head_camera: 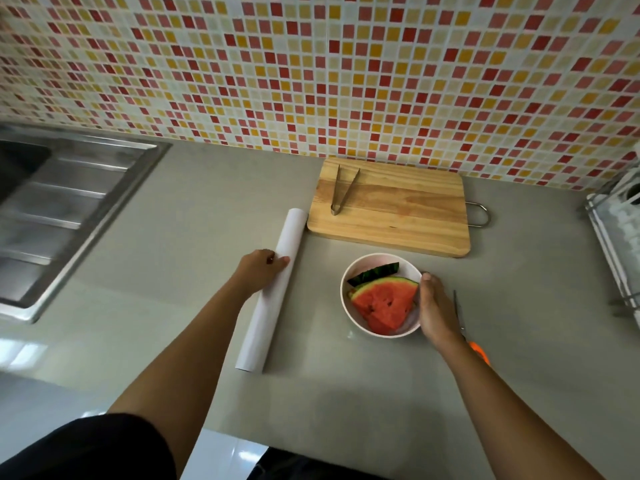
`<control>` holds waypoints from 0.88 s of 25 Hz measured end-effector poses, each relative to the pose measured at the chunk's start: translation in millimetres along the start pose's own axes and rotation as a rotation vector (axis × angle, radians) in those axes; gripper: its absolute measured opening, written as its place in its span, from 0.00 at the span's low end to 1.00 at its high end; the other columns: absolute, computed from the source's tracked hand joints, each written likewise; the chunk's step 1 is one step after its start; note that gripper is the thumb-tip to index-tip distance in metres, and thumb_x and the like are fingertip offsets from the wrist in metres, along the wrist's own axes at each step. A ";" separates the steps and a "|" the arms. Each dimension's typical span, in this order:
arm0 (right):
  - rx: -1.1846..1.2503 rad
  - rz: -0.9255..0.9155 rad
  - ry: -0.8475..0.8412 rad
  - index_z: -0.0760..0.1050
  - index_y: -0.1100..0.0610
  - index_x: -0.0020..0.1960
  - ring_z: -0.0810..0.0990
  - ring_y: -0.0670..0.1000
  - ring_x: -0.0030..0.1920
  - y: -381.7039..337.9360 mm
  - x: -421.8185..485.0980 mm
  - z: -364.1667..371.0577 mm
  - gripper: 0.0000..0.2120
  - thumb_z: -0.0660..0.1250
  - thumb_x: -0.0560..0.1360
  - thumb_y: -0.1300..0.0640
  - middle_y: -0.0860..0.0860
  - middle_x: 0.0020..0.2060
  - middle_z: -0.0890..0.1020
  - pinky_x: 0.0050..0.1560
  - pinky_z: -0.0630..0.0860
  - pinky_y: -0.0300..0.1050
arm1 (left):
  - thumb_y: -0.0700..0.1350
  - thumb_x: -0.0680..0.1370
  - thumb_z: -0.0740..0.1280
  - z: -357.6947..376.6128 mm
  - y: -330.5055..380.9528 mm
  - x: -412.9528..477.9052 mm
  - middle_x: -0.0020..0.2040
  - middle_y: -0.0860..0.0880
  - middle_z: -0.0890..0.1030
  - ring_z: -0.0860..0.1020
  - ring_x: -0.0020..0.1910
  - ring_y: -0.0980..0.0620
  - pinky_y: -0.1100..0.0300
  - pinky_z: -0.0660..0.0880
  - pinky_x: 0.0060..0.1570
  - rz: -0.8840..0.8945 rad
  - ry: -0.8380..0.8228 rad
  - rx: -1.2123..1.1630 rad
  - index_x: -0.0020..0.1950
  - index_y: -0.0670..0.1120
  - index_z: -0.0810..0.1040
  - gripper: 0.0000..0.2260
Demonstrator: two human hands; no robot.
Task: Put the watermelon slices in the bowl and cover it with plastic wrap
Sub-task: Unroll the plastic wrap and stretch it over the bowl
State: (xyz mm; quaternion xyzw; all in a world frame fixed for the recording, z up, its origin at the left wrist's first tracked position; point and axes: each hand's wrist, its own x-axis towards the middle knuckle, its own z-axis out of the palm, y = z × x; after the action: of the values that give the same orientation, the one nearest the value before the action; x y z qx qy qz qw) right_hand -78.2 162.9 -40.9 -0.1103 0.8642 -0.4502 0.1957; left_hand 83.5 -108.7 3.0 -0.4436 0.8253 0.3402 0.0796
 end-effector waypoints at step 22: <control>0.664 -0.362 -0.002 0.81 0.51 0.44 0.84 0.48 0.46 -208.0 -8.2 -86.3 0.04 0.73 0.70 0.55 0.51 0.44 0.85 0.43 0.79 0.38 | 0.51 0.77 0.66 -25.0 186.0 -75.6 0.54 0.49 0.82 0.81 0.50 0.53 0.60 0.79 0.47 0.698 0.006 -0.848 0.63 0.53 0.73 0.15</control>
State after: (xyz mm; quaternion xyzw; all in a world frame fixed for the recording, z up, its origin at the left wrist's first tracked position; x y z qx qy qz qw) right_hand -105.6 110.7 176.5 -0.1920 0.6374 -0.7332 0.1388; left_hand -13.5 -3.6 146.0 -0.1376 0.7144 0.6478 -0.2261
